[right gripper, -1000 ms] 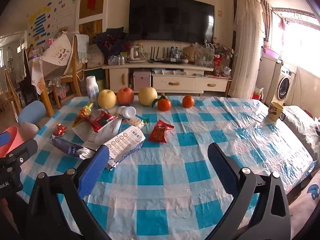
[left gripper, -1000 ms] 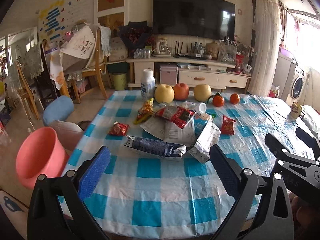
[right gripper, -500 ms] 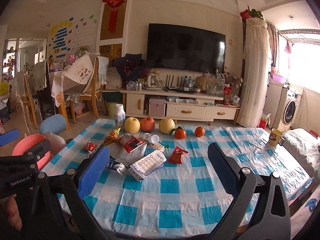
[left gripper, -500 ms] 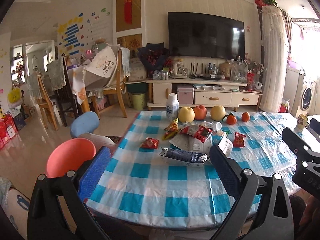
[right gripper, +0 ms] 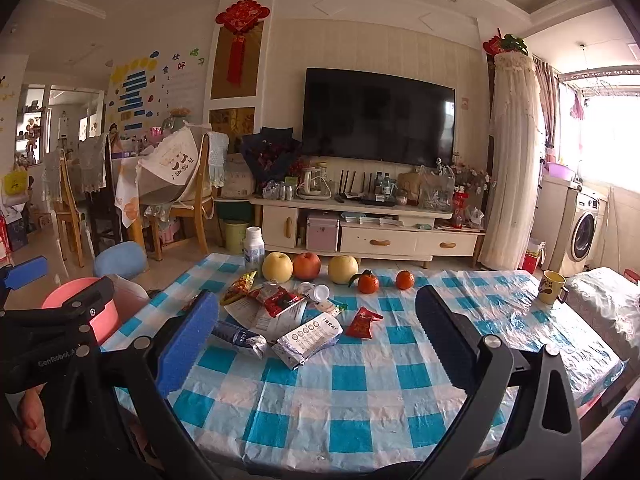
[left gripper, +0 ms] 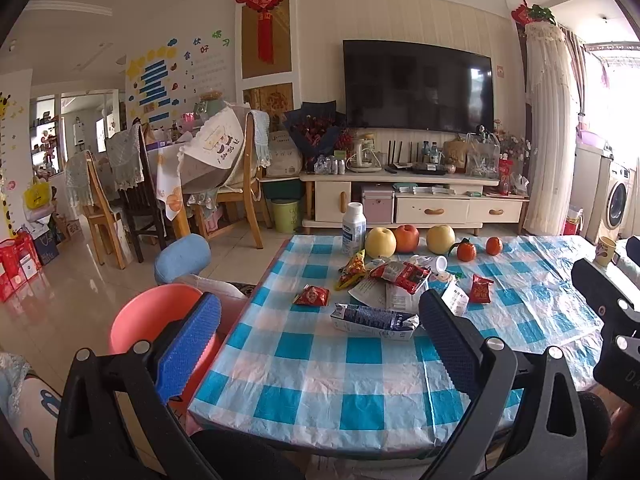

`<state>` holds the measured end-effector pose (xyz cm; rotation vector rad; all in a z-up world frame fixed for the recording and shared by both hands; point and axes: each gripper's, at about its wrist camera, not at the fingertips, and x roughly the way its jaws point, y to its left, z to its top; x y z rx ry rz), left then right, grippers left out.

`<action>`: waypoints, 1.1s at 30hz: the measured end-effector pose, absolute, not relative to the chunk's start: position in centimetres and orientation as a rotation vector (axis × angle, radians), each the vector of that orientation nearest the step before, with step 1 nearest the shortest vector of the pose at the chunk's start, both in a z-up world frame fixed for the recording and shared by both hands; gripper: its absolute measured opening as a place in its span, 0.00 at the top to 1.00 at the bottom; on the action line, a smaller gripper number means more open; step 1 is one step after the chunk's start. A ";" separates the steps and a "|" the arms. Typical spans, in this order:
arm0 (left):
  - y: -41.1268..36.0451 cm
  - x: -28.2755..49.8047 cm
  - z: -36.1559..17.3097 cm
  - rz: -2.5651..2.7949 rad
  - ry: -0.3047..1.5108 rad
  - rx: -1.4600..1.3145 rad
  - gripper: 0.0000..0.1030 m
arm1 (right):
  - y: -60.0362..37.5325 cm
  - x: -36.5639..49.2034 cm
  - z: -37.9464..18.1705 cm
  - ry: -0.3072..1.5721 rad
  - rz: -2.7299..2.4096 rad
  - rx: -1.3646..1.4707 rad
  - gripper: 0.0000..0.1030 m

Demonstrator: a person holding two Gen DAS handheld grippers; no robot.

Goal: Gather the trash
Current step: 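Move both tools over the table toward the pile of snack packages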

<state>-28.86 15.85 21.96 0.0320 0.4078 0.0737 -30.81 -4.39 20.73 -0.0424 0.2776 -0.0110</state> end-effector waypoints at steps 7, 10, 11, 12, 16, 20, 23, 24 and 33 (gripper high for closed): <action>15.8 -28.9 22.0 0.074 0.407 0.034 0.05 | -4.2 -31.2 20.5 0.265 0.009 -0.061 0.04; 15.9 -29.0 22.0 0.072 0.407 0.032 0.05 | -4.2 -31.1 20.4 0.259 0.017 -0.058 0.04; 15.9 -29.1 22.0 0.071 0.409 0.032 0.05 | -4.2 -31.1 20.3 0.258 0.016 -0.059 0.04; 15.9 -29.0 21.9 0.071 0.412 0.031 0.05 | -4.2 -31.1 20.2 0.255 0.014 -0.057 0.04; 15.9 -28.8 21.6 0.069 0.423 0.028 0.05 | -4.5 -30.9 19.8 0.255 0.017 -0.039 0.04; 15.7 -28.3 21.2 0.068 0.437 0.028 0.05 | -4.5 -30.4 19.0 0.268 0.011 -0.042 0.04; 15.5 -27.6 20.6 0.067 0.454 0.035 0.05 | -4.5 -29.8 18.2 0.290 0.017 -0.045 0.04; 15.4 -27.3 20.4 0.067 0.459 0.037 0.05 | -4.4 -29.4 17.9 0.304 0.023 -0.051 0.04; 15.0 -24.8 17.7 0.069 0.520 0.046 0.05 | -5.2 -26.3 14.1 0.428 0.017 -0.051 0.04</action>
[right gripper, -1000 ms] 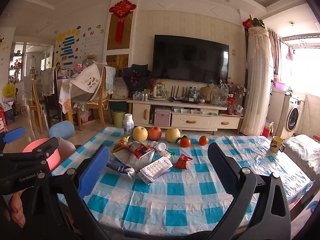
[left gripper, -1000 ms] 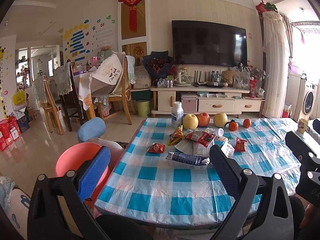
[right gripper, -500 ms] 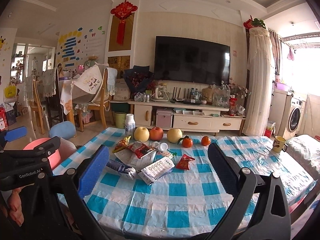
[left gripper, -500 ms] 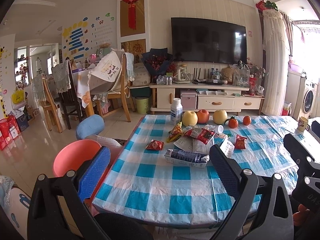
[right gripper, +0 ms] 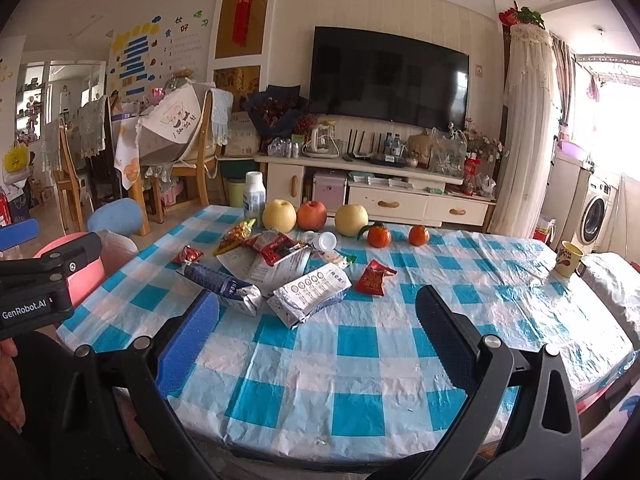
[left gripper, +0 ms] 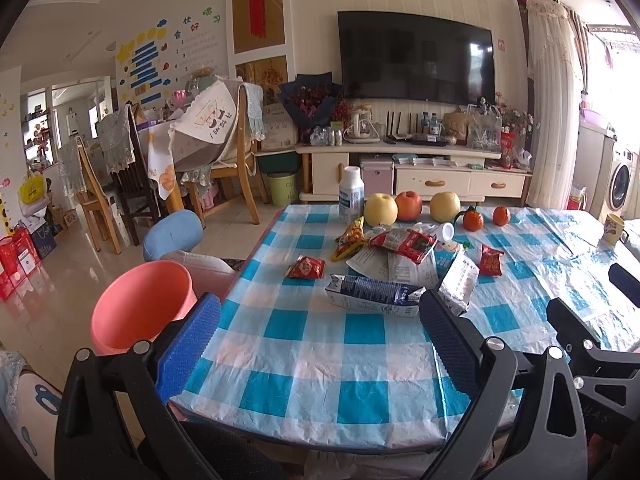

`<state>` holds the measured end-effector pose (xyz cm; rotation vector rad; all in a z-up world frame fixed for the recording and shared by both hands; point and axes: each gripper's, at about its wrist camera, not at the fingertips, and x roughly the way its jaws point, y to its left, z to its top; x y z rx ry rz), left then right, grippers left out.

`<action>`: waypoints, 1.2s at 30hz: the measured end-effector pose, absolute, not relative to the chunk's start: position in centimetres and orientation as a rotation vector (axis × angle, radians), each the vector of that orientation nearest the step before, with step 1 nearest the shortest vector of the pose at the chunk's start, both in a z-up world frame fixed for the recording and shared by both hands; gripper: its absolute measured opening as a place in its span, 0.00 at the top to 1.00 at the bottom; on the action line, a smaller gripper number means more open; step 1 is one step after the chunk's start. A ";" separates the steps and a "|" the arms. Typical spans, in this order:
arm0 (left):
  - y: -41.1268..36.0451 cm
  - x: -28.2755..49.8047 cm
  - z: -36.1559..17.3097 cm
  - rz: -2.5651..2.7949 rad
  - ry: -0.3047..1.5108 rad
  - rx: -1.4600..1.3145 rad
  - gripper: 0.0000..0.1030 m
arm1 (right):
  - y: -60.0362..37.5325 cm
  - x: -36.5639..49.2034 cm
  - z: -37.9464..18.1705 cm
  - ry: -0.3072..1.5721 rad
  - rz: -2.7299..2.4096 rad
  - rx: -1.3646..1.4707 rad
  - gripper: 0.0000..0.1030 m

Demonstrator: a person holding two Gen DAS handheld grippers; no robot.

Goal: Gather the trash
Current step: 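Move both tools over the table toward the pile of snack packages, then grasp the white milk carton with the left tool while the right tool grasps a red snack packet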

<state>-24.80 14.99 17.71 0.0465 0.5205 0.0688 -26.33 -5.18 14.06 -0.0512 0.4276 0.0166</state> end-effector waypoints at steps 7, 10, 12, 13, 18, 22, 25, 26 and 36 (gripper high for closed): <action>13.9 -22.2 14.4 0.042 0.595 0.069 0.05 | -7.7 -23.6 11.3 0.500 0.009 -0.013 0.04; 13.3 -21.1 12.6 0.026 0.623 0.082 0.05 | -9.0 -22.1 10.3 0.538 -0.013 0.018 0.04; 13.0 -20.3 11.7 0.017 0.638 0.091 0.05 | -10.1 -21.3 9.9 0.558 -0.022 0.060 0.04; 12.8 -20.0 11.2 0.010 0.643 0.095 0.05 | -10.6 -20.9 9.8 0.566 -0.035 0.084 0.04; 11.9 -18.4 9.5 -0.033 0.660 0.122 0.05 | -11.5 -19.6 9.2 0.586 -0.047 0.103 0.04; 10.7 -17.0 8.7 -0.105 0.666 0.144 0.05 | -11.9 -18.2 9.0 0.603 -0.042 0.094 0.04; 9.5 -15.7 8.1 -0.212 0.689 0.137 0.05 | -12.9 -16.7 8.6 0.625 -0.034 0.128 0.04; 9.2 -15.3 7.9 -0.246 0.696 0.136 0.05 | -13.3 -16.1 8.4 0.633 -0.037 0.141 0.04; 3.9 -11.4 7.2 -0.381 0.686 0.254 0.05 | -16.8 -9.9 6.6 0.731 -0.008 0.257 0.04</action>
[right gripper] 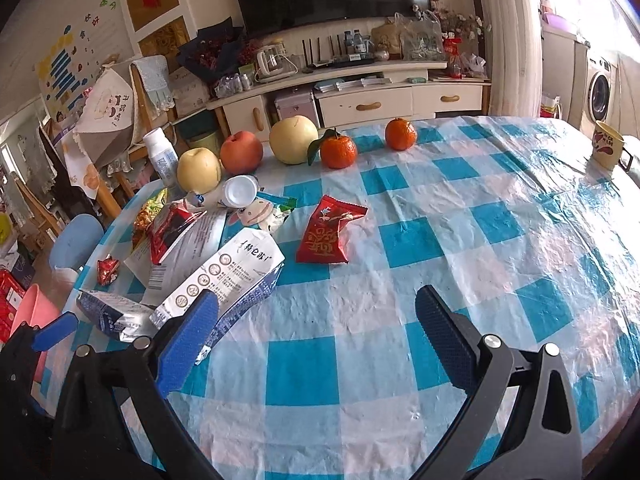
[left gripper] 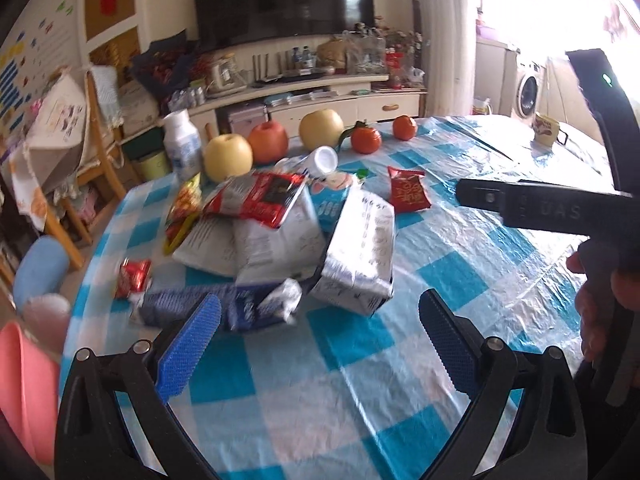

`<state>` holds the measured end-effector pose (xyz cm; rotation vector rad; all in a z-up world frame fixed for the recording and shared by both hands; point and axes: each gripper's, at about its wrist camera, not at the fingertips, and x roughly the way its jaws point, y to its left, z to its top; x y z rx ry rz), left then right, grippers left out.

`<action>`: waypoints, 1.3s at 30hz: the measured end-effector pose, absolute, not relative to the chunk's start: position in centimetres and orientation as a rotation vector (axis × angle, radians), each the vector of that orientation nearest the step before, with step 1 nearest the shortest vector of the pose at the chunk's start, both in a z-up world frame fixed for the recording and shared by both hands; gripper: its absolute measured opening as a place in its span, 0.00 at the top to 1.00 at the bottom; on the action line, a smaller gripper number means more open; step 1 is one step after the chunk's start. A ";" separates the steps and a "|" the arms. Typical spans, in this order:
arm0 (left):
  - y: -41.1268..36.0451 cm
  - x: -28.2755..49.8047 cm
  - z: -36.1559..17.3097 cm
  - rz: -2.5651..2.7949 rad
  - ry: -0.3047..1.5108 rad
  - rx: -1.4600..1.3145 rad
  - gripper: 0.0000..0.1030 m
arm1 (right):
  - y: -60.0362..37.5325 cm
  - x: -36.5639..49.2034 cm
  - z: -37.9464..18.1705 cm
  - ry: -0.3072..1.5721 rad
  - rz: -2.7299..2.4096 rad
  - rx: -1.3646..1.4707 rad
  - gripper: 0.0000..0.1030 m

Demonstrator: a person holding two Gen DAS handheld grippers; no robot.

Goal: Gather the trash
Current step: 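Grasp the white milk carton with the left tool while the right tool grasps a red snack packet, then carry the carton in the left tool while the right tool carries the packet to the pink bucket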

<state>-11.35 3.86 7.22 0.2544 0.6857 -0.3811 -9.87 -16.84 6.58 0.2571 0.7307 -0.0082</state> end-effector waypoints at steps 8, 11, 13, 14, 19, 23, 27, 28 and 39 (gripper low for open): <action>-1.6 -9.5 5.6 -0.398 0.641 0.481 0.05 | -19.4 -5.5 4.8 0.765 0.041 0.393 0.05; -2.9 -8.8 4.7 -0.383 0.640 0.539 0.06 | -19.8 -3.8 4.3 0.781 0.051 0.416 0.17; -3.2 -8.2 4.3 -0.372 0.646 0.548 0.09 | -19.8 -2.6 4.0 0.800 0.050 0.403 0.23; -3.2 -7.8 4.3 -0.373 0.650 0.546 0.14 | -19.8 -2.0 3.8 0.808 0.051 0.402 0.23; -2.9 -6.5 3.7 -0.367 0.688 0.512 0.32 | -19.7 0.5 2.8 0.819 0.062 0.382 0.30; -2.9 -5.9 3.3 -0.386 0.716 0.468 0.43 | -19.5 2.1 1.9 0.843 0.085 0.391 0.39; -2.5 -5.8 3.6 -0.387 0.718 0.424 0.46 | -19.5 3.2 1.0 0.870 0.067 0.363 0.58; -2.4 -5.8 3.7 -0.390 0.721 0.410 0.46 | -19.6 3.4 0.8 0.876 0.069 0.367 0.60; 0.3 -6.0 6.5 -0.416 0.709 0.234 0.47 | -18.5 2.8 1.7 0.857 0.044 0.275 0.67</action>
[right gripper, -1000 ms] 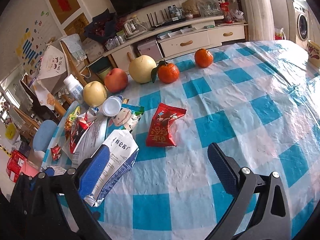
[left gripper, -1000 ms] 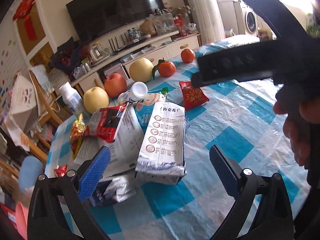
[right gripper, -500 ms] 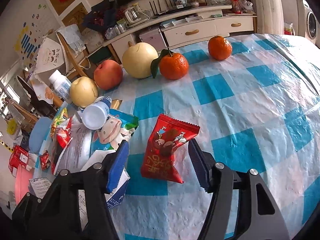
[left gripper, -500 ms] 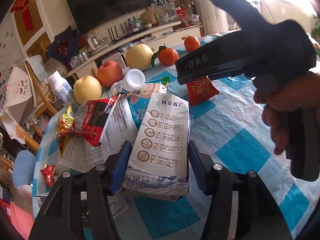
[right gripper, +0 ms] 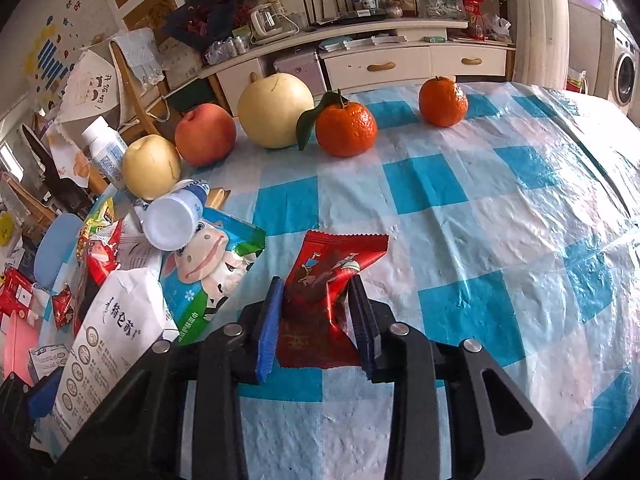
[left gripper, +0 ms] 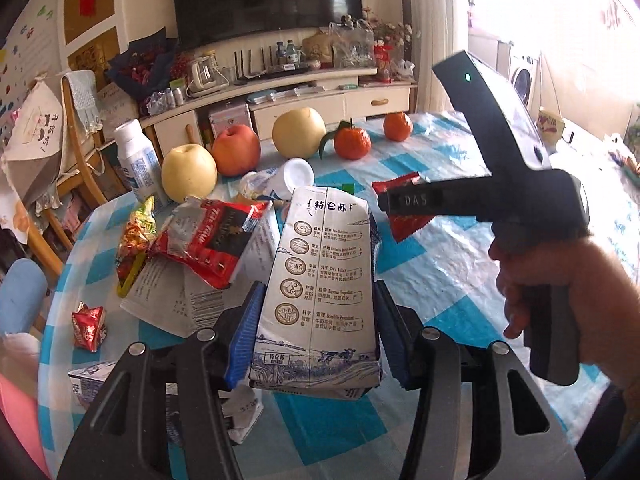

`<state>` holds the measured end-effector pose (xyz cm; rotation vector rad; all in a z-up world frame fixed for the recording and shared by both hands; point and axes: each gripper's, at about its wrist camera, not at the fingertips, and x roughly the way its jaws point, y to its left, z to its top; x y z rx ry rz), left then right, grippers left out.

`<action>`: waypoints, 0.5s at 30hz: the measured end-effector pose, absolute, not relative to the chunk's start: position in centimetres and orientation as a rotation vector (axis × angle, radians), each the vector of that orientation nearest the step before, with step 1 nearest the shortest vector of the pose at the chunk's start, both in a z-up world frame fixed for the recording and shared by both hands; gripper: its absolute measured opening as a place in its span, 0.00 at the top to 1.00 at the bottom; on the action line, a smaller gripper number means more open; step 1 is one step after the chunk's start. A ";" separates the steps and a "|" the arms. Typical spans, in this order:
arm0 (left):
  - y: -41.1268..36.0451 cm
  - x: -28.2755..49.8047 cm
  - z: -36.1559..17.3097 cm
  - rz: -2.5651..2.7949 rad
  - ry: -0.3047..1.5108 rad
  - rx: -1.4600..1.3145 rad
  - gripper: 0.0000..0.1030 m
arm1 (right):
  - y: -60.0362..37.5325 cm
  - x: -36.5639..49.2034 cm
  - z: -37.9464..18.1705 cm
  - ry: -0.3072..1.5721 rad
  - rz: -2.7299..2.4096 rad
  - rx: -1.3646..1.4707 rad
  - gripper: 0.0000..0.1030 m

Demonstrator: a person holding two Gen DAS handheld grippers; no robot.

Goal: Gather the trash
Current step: 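Carry the carton in the left tool while the right tool carries the packet to the pink bucket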

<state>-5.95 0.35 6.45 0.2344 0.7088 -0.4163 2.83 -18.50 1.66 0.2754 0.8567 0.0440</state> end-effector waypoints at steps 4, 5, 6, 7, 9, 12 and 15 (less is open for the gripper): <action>1.9 -6.3 8.1 -0.443 0.695 0.150 0.47 | -18.1 1.7 3.0 0.809 0.037 0.246 0.67; 2.2 -6.3 8.5 -0.444 0.688 0.137 0.47 | -17.9 1.6 3.2 0.803 0.038 0.251 0.67; 2.6 -6.4 8.9 -0.443 0.678 0.125 0.47 | -17.9 1.3 3.4 0.794 0.040 0.260 0.67; 3.1 -6.5 9.4 -0.441 0.669 0.113 0.47 | -17.9 0.9 3.7 0.786 0.041 0.266 0.67; 4.2 -6.8 10.1 -0.432 0.652 0.087 0.47 | -17.6 0.2 4.3 0.767 0.043 0.279 0.67; 6.1 -7.1 11.1 -0.404 0.628 0.054 0.47 | -17.1 -1.0 5.4 0.733 0.065 0.303 0.67; 8.5 -7.4 11.9 -0.363 0.605 0.020 0.47 | -16.1 -2.0 6.5 0.707 0.098 0.315 0.67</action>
